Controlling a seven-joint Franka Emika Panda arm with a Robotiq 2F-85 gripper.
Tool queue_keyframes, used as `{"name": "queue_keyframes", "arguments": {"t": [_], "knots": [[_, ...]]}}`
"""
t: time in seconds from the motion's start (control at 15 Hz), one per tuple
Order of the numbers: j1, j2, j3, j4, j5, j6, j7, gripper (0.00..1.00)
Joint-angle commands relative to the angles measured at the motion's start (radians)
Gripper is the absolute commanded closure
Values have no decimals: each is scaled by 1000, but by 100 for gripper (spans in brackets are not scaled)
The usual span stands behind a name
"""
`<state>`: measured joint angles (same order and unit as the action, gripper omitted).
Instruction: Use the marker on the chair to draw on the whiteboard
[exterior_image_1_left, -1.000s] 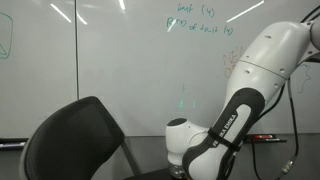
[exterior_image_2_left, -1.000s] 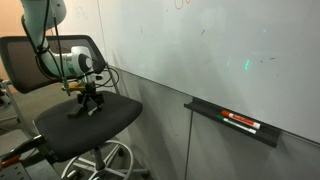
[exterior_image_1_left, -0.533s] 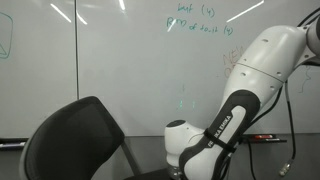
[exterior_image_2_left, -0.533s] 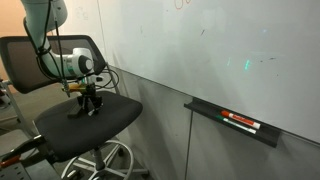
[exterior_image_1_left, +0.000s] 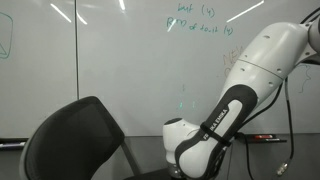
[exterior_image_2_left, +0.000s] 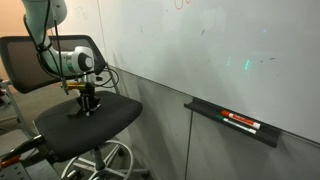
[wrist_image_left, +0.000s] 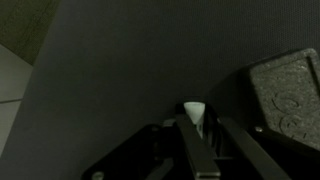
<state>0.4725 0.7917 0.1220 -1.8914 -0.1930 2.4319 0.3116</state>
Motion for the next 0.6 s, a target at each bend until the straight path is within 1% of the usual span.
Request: {"name": "queue_keyframes", "arguments": {"t": [0.0,0.27,0.53], "knots": [[-30,-49,22,-24,52,-68,-24,90],[-26,-101,18,-62,61,-92,-4,90],[-20,-225,-7,-140,23,-117,10,90]]}}
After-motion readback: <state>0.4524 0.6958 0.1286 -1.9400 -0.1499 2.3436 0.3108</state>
